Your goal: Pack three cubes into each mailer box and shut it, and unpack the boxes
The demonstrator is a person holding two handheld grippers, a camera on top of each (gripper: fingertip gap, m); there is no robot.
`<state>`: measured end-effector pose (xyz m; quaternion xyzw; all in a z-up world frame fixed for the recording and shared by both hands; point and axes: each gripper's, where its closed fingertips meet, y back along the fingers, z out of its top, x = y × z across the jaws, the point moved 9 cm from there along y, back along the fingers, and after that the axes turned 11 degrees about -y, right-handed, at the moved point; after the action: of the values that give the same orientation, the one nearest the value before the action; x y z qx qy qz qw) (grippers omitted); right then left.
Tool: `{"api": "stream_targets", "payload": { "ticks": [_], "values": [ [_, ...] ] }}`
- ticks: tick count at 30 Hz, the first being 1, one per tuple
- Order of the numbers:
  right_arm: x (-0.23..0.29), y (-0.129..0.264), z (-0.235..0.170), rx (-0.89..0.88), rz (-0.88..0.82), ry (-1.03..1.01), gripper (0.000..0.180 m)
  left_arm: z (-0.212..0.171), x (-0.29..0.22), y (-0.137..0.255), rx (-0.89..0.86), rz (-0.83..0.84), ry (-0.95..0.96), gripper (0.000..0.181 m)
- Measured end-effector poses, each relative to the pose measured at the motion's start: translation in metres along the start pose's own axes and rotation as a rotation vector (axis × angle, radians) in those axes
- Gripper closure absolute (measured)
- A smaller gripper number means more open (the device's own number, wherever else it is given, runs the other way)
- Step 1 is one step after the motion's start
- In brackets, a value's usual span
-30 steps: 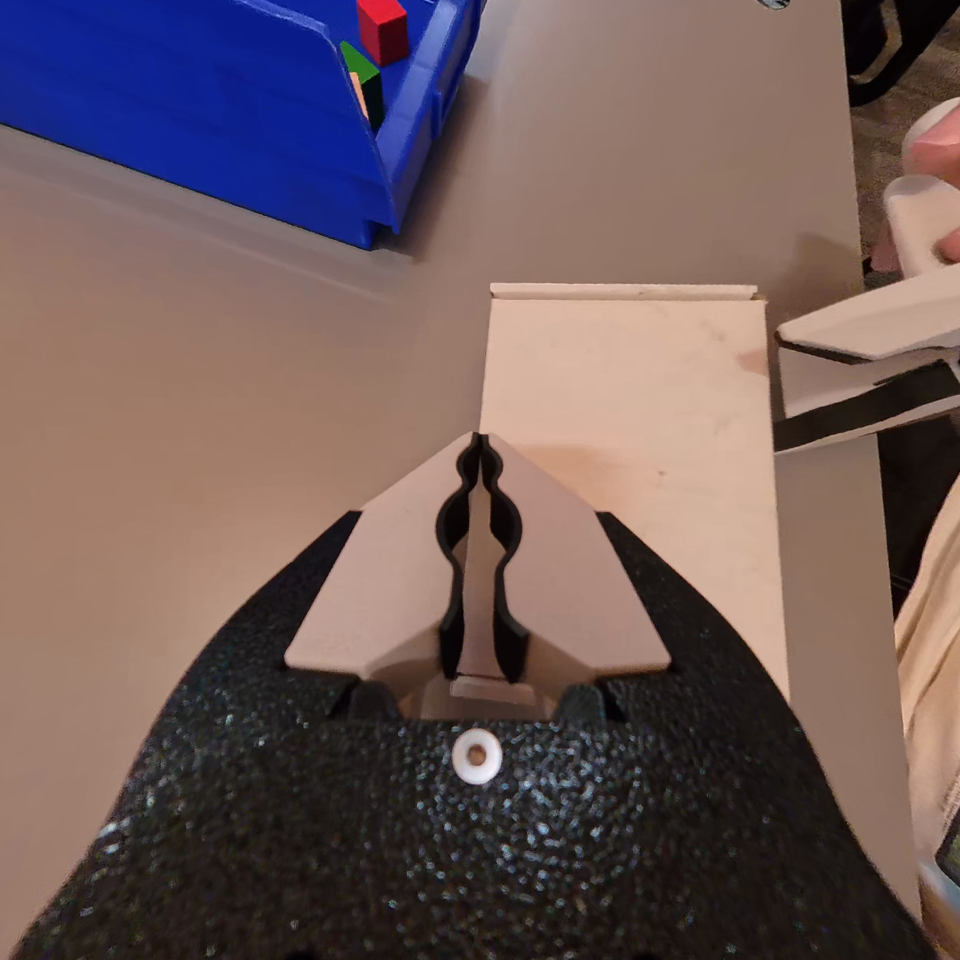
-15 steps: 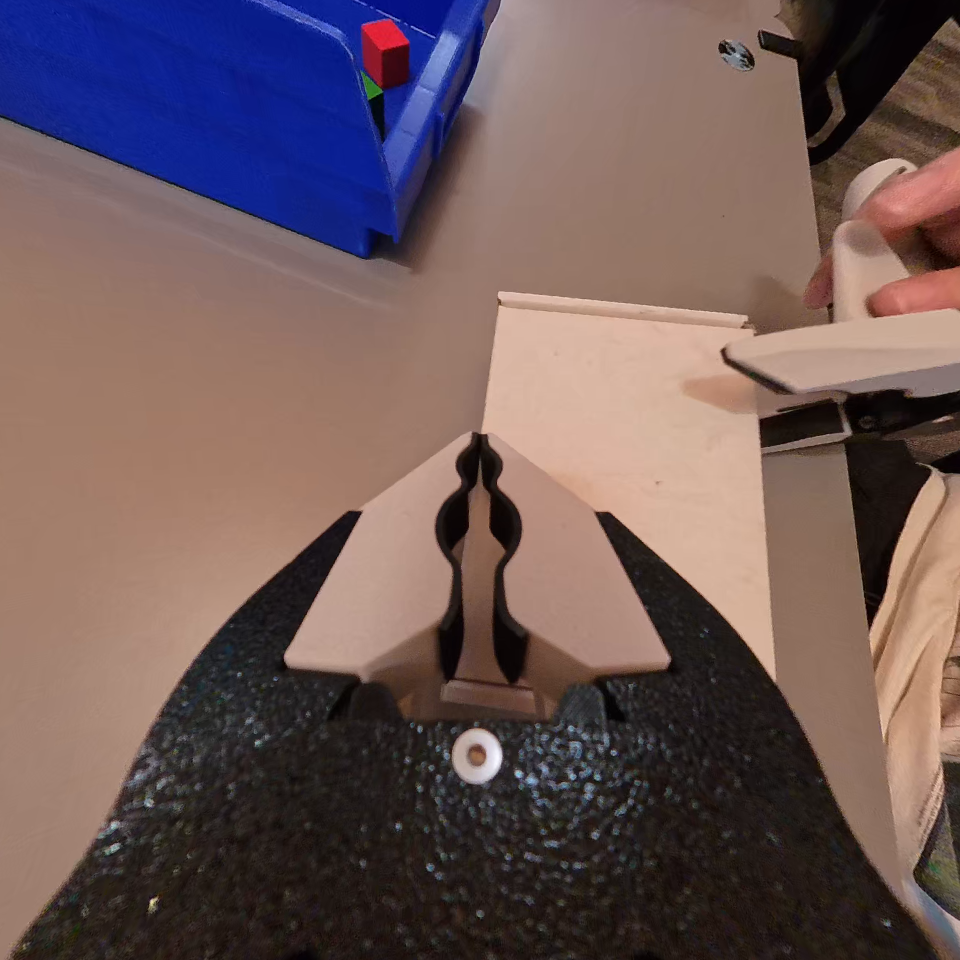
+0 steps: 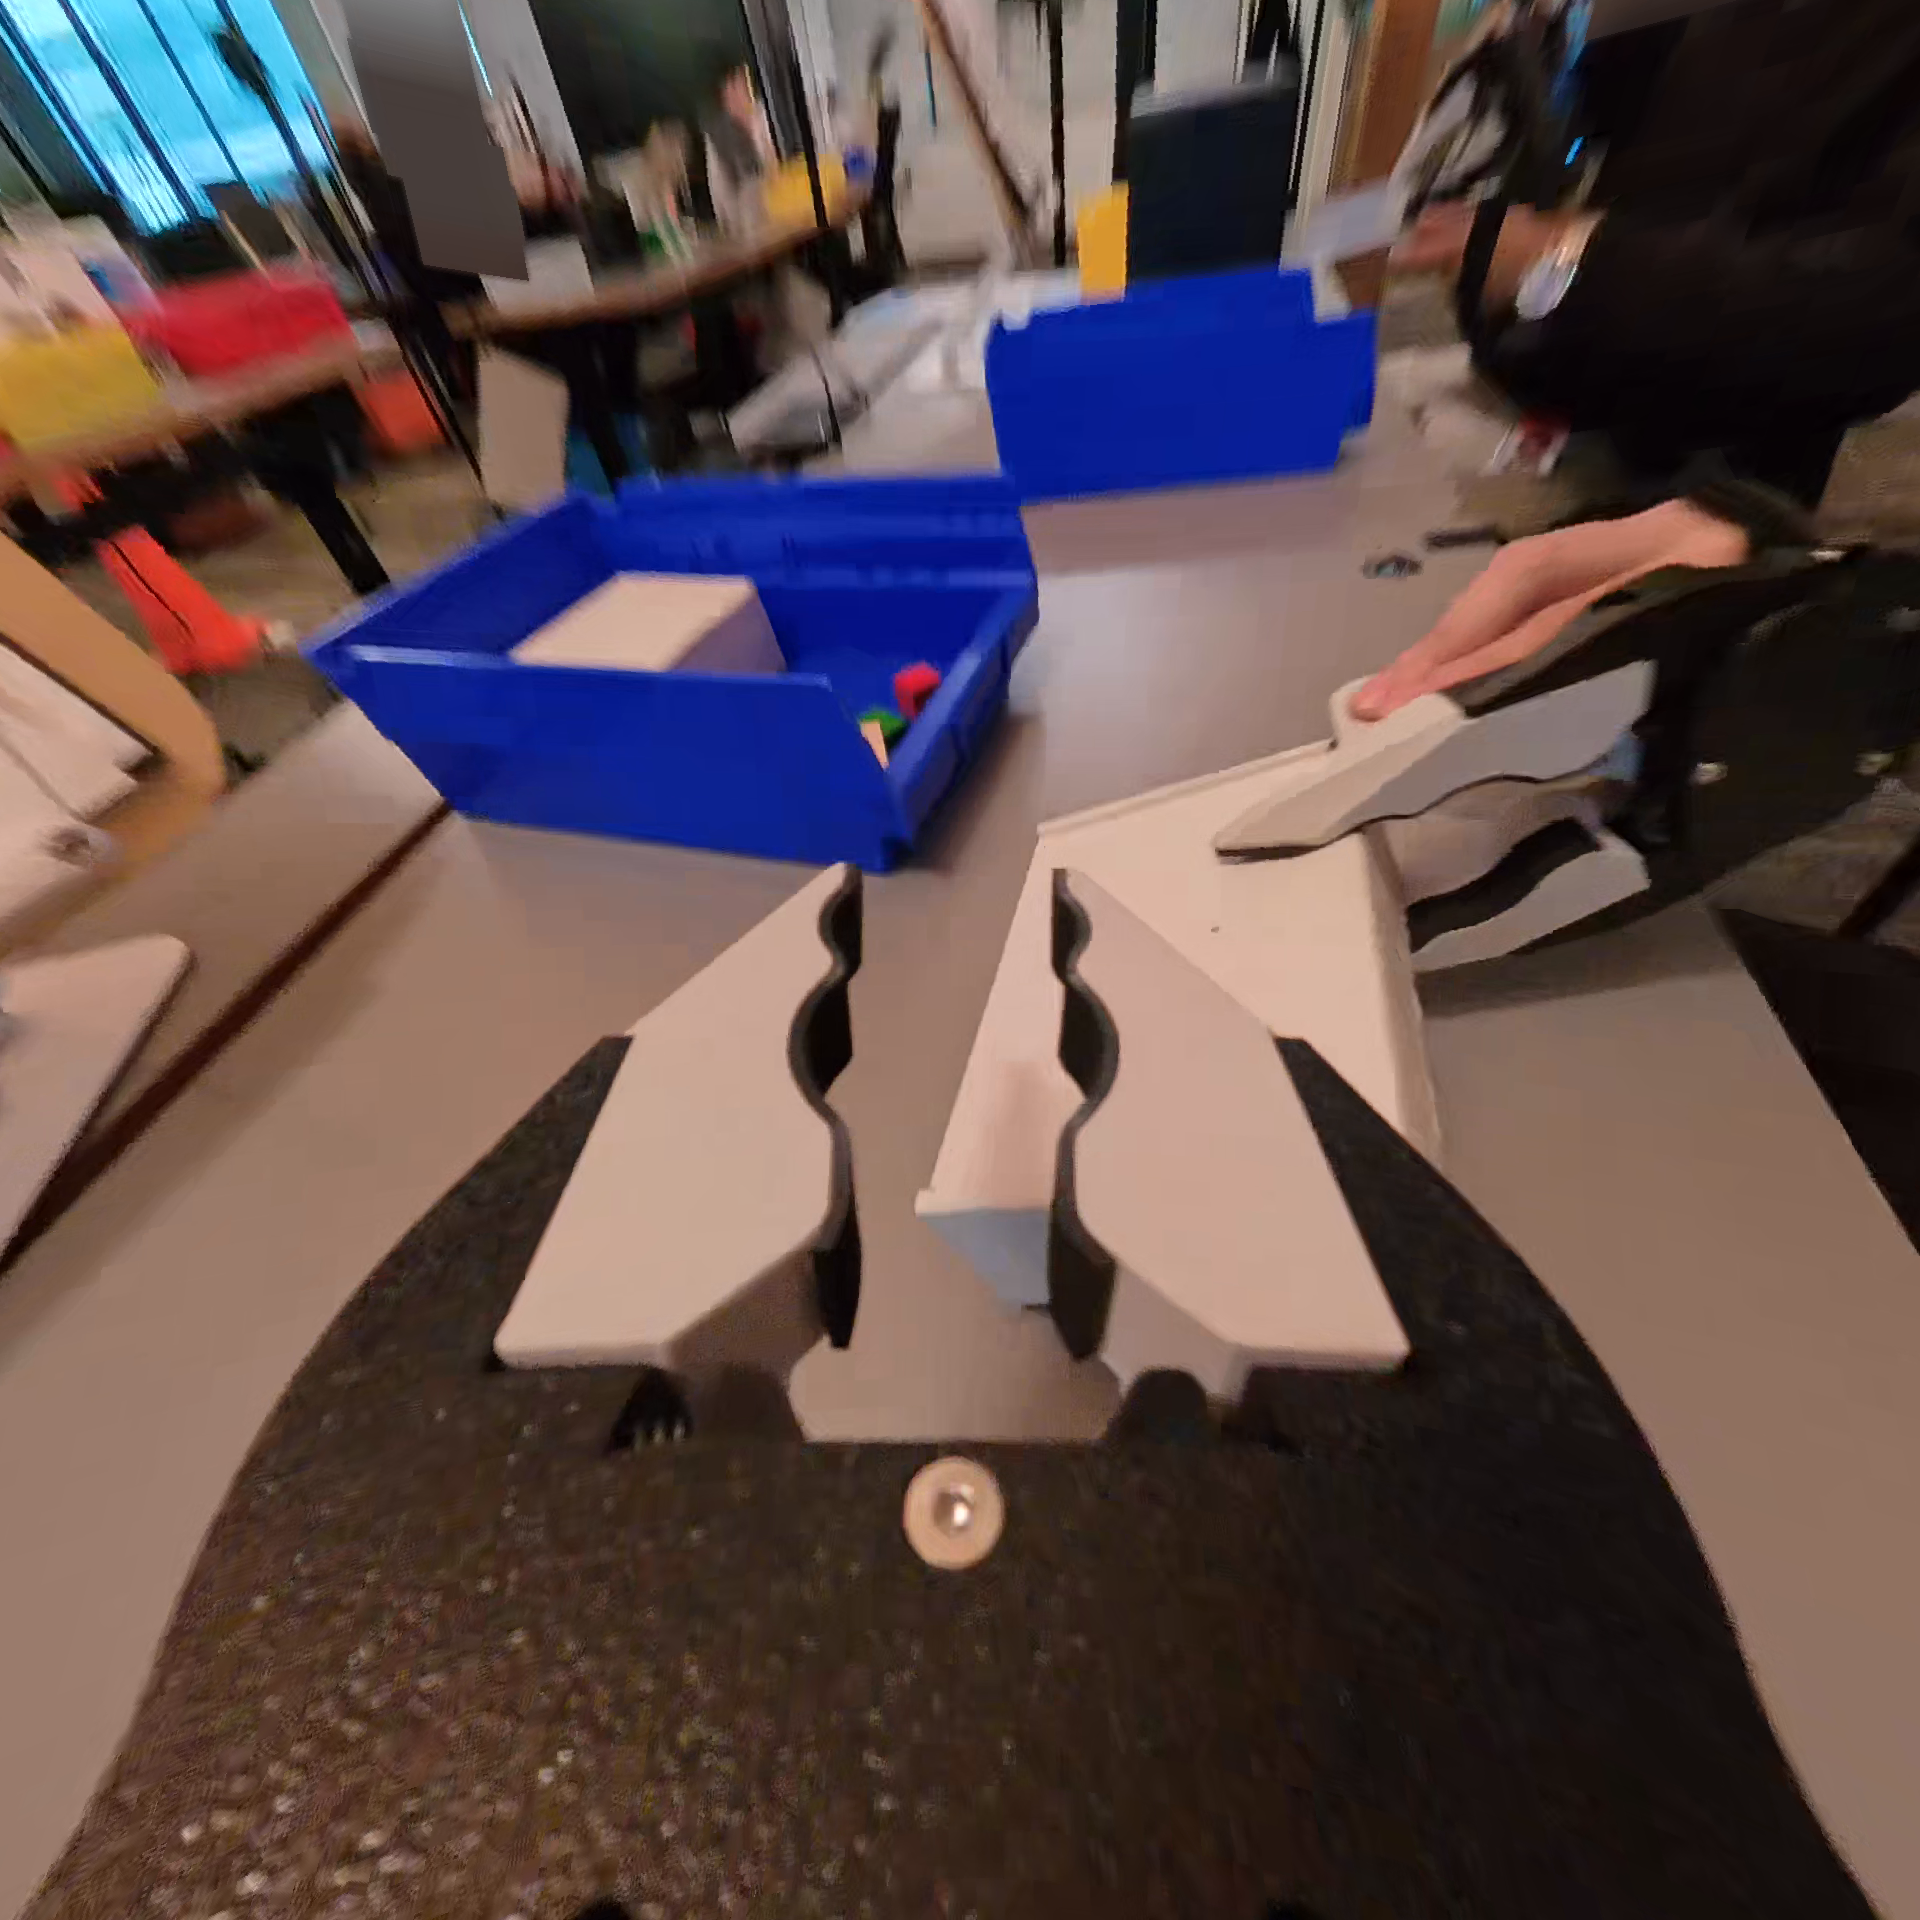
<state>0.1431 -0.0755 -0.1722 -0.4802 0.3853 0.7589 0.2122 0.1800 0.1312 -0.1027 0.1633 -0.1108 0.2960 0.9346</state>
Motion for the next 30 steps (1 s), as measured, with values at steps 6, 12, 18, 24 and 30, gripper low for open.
{"api": "stream_targets", "payload": {
  "ticks": [6, 12, 18, 24, 30],
  "values": [
    [-0.009, 0.013, -0.011, -0.027, 0.088, -0.050, 0.117, -0.029, -0.040, 0.049, -0.034, 0.069, -0.252, 0.101],
    [-0.014, 0.028, -0.020, -0.104, 0.170, -0.097, 0.117, -0.044, -0.082, 0.031, 0.126, 0.165, -0.626, 0.073],
    [-0.013, 0.036, -0.017, -0.128, 0.209, -0.129, 0.117, -0.045, -0.095, -0.013, 0.081, 0.092, -0.704, 0.066],
    [-0.019, 0.038, -0.021, -0.161, 0.277, -0.154, 0.117, -0.042, -0.107, -0.045, 0.001, 0.051, -0.736, 0.067],
    [-0.024, 0.035, -0.025, -0.148, 0.309, -0.146, 0.117, -0.037, -0.114, -0.055, -0.050, 0.065, -0.782, 0.089]
  ]
}}
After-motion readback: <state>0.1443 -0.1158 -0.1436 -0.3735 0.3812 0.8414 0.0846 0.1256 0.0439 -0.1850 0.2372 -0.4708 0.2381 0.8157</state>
